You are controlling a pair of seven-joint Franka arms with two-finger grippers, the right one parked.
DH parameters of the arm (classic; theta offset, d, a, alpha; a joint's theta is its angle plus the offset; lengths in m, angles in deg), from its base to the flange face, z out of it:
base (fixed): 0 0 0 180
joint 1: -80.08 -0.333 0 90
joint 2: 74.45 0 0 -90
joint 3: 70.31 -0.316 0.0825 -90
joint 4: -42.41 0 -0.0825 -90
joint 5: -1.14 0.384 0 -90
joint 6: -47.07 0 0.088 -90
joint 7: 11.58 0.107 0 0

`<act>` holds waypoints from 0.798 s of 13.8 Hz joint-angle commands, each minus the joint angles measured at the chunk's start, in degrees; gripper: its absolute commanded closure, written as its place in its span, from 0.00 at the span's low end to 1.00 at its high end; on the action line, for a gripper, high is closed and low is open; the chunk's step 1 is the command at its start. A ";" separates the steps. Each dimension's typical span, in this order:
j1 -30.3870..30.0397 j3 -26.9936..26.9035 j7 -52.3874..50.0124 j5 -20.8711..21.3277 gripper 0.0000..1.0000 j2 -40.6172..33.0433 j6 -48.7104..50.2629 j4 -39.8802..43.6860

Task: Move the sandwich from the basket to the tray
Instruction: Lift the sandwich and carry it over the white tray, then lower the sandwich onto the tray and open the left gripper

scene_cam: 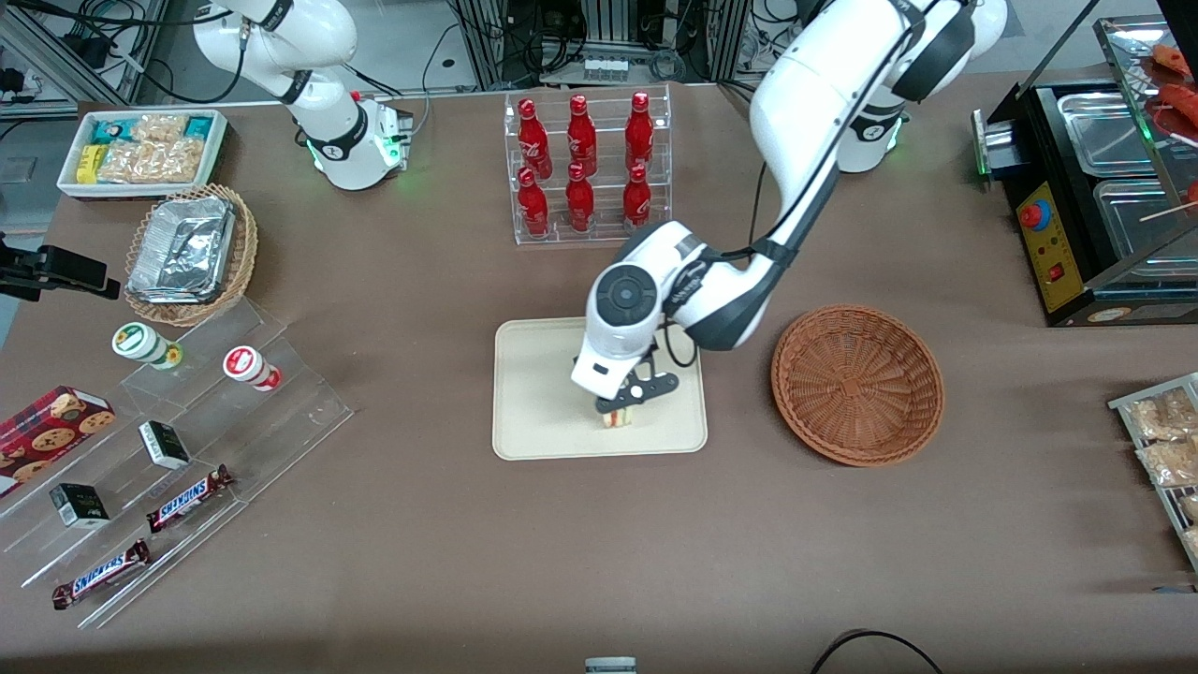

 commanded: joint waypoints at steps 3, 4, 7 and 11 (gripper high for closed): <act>2.07 -0.91 -4.72 3.18 1.00 3.16 1.10 3.79; 2.16 -0.91 -5.25 3.18 1.00 3.34 1.10 3.87; 2.16 -0.91 -7.09 3.27 1.00 5.44 1.10 5.80; 2.25 -0.82 -8.33 3.18 0.90 6.33 1.10 6.33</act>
